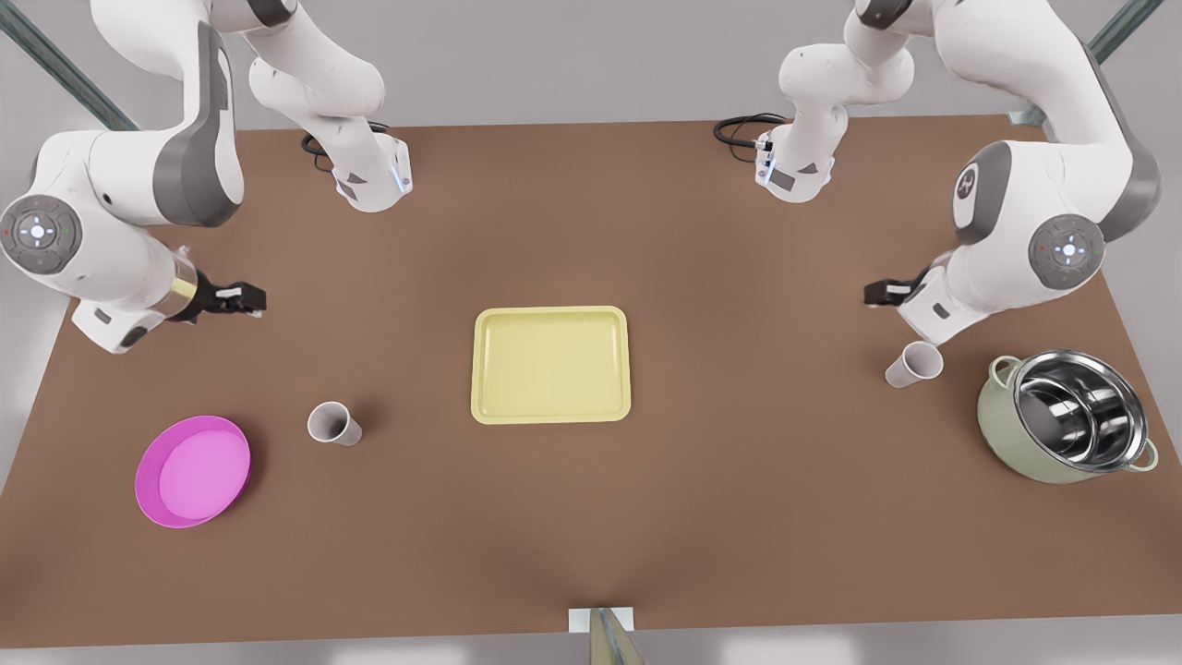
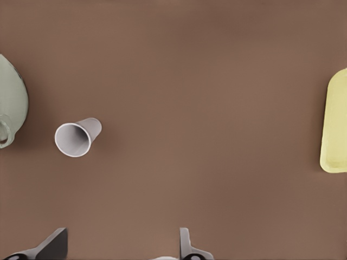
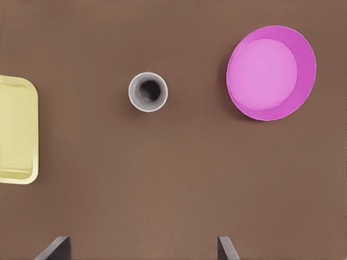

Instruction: Use both arms to respectively pick up the white IKEA cups from the middle-left and middle-right positions, then place the white IKEA cups onto the middle-middle tray, ensuring that the cups remain upright and do not tip over

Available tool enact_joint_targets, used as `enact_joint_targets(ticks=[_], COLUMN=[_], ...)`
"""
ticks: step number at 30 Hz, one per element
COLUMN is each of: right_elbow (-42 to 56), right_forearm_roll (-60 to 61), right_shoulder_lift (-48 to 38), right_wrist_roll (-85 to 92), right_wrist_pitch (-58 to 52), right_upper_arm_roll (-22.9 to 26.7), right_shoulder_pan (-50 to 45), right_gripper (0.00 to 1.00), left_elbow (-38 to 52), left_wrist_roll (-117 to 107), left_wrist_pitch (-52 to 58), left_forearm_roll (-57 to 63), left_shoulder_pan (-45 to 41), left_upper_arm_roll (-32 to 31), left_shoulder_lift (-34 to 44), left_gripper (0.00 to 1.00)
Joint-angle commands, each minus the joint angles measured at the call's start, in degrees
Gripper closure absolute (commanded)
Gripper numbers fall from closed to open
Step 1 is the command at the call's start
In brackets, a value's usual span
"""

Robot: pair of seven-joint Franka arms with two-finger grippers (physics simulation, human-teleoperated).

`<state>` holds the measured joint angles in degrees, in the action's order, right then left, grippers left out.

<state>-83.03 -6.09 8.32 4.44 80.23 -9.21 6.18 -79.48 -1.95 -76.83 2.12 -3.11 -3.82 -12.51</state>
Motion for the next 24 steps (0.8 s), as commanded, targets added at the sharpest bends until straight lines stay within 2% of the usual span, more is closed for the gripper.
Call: enact_joint_targets(ticks=[1, 4, 6, 8, 11, 13, 15, 18, 24], right_elbow=[-0.03, 0.85, 0.76, 0.41, 0.50, 0.85, 0.85, 0.50, -4.33], right_forearm_roll=[-0.15, -0.59, -0.51, -0.59, -0.24, -0.42, -0.24, 0.99, 1.08], right_shoulder_lift=[-0.05, 5.83, 12.06, 15.32, 21.48, 23.32, 24.99, 26.75, 26.67], right_wrist_roll=[4.08, 4.17, 4.08, 3.29, 3.29, 3.38, 3.38, 3.38, 3.47], right_wrist_pitch=[5.03, 5.64, 12.05, 17.76, 26.82, 28.58, 30.87, 32.53, 35.44], right_upper_arm_roll=[-0.02, -0.29, -0.20, -0.20, -0.20, -0.02, 0.06, 0.06, -0.02], right_shoulder_pan=[-0.03, -0.65, -0.21, -0.65, -0.12, 0.50, 1.38, 2.17, 3.40], right_gripper=[0.00, 0.00, 0.00, 0.00, 0.00, 0.00, 0.00, 0.00, 0.00], left_elbow=[0.46, 0.46, 0.55, -0.24, -12.01, -15.97, -18.25, -30.12, -35.57], left_wrist_roll=[-8.86, -8.60, -2.56, 6.33, 8.27, 8.27, 8.19, 8.01, 7.92], left_wrist_pitch=[-8.86, -8.95, -14.30, -25.38, -38.21, -44.11, -46.31, -48.59, -47.63], left_forearm_roll=[-0.98, -0.89, -0.89, -0.80, -0.89, -0.98, -1.07, -1.07, -1.07], left_shoulder_pan=[-0.23, -0.23, 0.04, 2.06, 2.15, 2.23, 2.23, 2.41, 2.32], left_upper_arm_roll=[0.48, 0.48, 6.70, 10.67, 11.38, 12.78, 12.78, 12.87, 13.84], left_shoulder_lift=[0.29, 0.03, -4.88, -11.39, -11.13, -11.57, -12.01, -6.47, -6.21], left_gripper=[0.00, 0.00, 0.00, 0.00, 0.00, 0.00, 0.00, 0.00, 0.00])
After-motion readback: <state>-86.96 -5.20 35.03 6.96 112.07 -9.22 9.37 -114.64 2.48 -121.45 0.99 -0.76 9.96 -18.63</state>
